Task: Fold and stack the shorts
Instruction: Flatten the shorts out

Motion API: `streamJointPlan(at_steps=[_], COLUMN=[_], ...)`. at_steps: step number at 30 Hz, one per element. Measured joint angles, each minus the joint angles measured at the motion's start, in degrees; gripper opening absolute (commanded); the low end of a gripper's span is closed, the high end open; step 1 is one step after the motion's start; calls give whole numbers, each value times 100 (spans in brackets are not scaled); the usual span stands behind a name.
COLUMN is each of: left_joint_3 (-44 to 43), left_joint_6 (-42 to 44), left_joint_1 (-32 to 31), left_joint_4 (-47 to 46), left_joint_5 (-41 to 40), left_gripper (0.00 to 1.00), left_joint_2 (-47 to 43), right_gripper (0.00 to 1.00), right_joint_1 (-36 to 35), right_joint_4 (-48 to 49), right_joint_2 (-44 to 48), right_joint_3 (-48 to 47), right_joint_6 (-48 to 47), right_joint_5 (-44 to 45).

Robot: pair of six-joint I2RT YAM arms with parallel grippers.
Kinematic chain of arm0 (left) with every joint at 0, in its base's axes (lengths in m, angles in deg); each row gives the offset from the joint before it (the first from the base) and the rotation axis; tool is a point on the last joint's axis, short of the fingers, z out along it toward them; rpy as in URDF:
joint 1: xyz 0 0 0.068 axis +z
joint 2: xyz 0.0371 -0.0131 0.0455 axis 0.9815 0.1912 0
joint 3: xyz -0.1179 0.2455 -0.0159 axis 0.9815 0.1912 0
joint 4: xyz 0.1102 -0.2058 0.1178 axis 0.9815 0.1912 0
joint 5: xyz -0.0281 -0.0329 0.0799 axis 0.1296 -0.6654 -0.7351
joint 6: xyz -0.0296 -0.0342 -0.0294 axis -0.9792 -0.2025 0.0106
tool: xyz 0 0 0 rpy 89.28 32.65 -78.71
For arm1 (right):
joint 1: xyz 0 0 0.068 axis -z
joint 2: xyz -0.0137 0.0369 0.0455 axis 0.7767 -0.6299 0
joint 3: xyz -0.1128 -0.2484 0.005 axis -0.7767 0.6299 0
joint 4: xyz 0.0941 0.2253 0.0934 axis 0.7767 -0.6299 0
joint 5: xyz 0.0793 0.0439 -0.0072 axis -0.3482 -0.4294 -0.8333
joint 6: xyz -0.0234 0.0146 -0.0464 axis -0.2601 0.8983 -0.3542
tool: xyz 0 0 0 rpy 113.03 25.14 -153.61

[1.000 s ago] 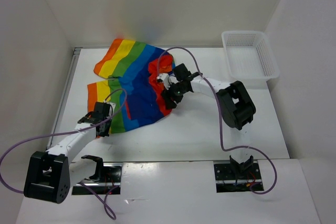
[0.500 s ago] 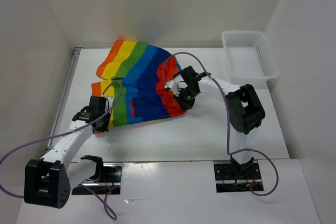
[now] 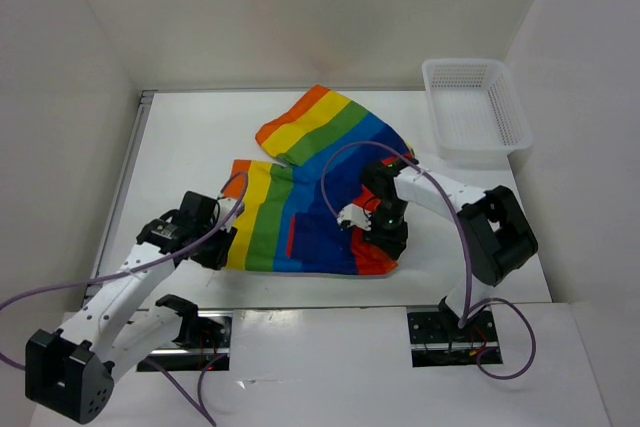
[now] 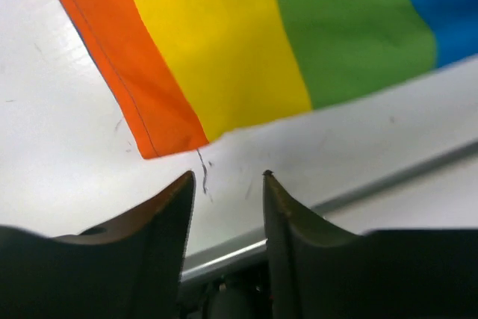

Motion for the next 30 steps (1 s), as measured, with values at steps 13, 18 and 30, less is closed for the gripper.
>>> streamJointPlan(at_steps=[13, 18, 30], left_joint_3=[-782, -455, 275], left_joint_6=[-17, -15, -44], left_joint_1=[-17, -24, -44], left_joint_4=[-1606, -2503, -2559], left_joint_5=[308, -50, -341], left_gripper=[74, 75, 59], left_joint_2=[1270, 2341, 2105], right_gripper=[47, 43, 39], right_joint_1=[979, 964, 1060], right_joint_4=[2546, 4481, 5388], right_joint_2=[1414, 660, -828], right_joint_3=[-1467, -925, -529], right_joint_6=[1989, 3237, 4524], right_joint_5=[149, 798, 2074])
